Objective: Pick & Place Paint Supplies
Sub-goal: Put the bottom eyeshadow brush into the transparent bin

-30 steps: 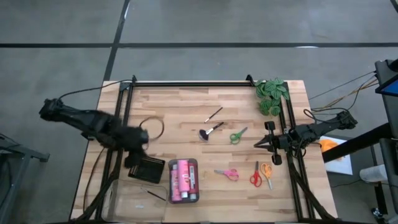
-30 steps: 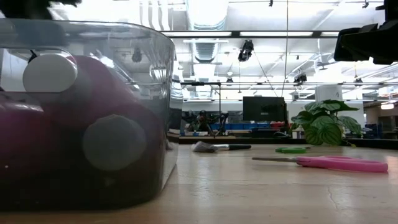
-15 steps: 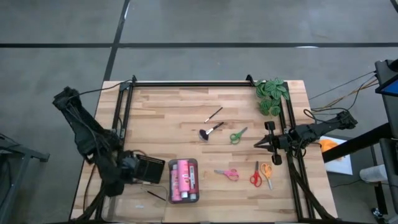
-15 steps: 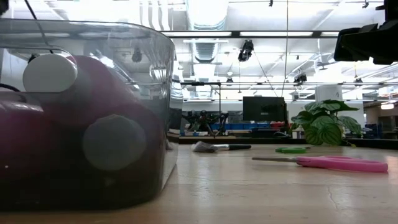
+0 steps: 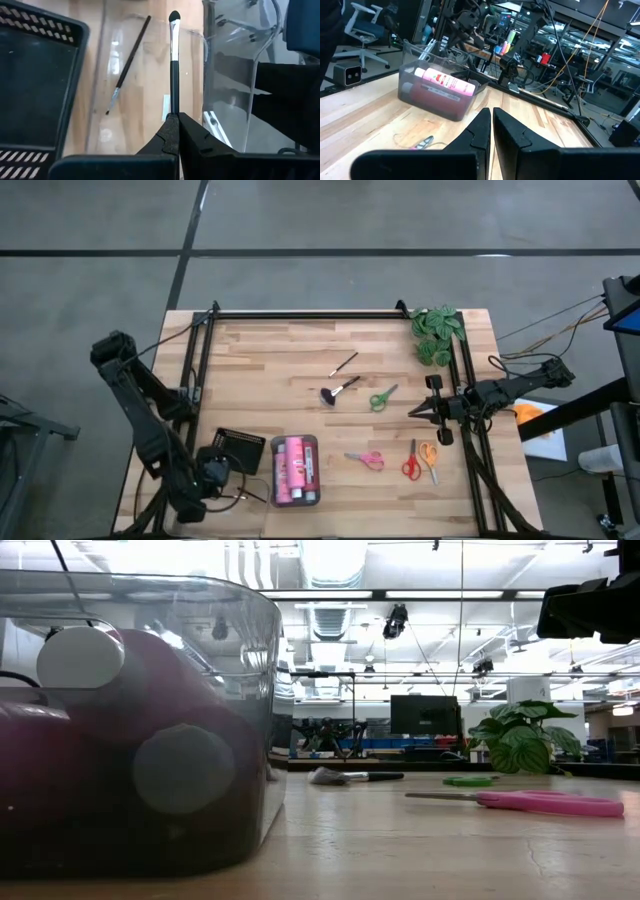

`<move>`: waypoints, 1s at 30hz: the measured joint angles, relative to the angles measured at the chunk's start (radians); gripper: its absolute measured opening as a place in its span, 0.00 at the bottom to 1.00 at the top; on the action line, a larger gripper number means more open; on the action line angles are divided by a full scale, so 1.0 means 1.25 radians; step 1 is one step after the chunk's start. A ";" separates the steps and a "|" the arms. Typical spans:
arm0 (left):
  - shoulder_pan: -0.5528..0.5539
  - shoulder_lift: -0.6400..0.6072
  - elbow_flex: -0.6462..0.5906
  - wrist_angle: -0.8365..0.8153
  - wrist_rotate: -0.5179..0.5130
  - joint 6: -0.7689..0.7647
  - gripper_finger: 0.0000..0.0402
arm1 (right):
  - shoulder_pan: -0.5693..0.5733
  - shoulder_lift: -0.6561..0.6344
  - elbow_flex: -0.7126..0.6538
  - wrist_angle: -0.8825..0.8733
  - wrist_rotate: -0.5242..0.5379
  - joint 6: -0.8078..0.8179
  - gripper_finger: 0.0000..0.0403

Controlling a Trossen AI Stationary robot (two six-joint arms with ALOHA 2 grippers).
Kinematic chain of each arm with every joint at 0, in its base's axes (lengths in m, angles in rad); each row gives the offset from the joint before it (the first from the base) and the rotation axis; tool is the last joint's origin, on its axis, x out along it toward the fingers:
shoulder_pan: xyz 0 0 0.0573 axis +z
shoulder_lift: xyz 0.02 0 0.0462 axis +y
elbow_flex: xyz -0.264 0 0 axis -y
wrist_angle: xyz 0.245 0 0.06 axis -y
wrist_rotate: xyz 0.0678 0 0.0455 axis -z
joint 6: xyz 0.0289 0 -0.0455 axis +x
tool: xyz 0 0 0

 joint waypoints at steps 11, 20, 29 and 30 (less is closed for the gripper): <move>0.000 0.128 -0.017 0.054 -0.042 0.012 0.00 | 0.000 0.000 0.000 0.000 0.000 0.000 0.04; -0.002 0.219 -0.069 0.154 -0.023 -0.019 0.00 | 0.000 0.000 0.000 0.000 0.000 0.000 0.04; -0.002 0.223 -0.079 0.158 -0.023 -0.021 0.00 | 0.000 0.000 0.000 0.000 0.000 0.000 0.04; -0.002 0.222 -0.080 0.158 -0.023 -0.026 0.00 | 0.000 0.000 0.000 0.000 0.000 0.000 0.04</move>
